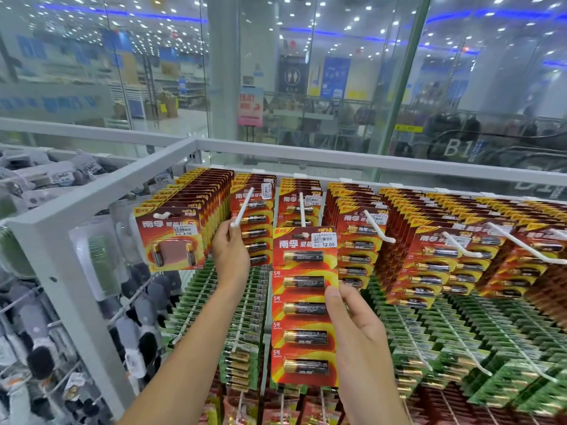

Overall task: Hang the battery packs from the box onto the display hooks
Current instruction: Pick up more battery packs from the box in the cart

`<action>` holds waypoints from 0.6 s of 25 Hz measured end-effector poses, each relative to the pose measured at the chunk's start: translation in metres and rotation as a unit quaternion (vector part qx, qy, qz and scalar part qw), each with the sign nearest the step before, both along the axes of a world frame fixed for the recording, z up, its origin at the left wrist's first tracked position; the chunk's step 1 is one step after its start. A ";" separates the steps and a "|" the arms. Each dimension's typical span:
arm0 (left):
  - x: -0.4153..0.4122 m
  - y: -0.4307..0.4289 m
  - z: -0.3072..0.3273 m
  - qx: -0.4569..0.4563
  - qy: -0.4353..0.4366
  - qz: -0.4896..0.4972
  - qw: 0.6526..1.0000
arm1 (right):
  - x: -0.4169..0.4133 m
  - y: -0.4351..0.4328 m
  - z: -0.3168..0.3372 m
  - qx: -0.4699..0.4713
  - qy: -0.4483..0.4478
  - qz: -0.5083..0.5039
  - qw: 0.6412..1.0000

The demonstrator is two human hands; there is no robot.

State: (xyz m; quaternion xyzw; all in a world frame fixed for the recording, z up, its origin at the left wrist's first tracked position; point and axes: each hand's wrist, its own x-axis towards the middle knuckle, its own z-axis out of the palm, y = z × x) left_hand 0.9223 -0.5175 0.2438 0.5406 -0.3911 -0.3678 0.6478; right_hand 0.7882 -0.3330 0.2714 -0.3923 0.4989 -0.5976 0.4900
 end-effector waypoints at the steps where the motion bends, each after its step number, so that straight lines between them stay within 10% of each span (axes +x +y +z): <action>1: 0.000 -0.001 -0.001 -0.001 0.003 -0.001 1.000 | 0.001 -0.004 -0.002 0.001 0.001 -0.005 1.000; 15: 0.013 -0.009 -0.015 -0.016 0.008 -0.008 1.000 | 0.016 -0.140 -0.020 -0.006 0.091 -0.137 0.986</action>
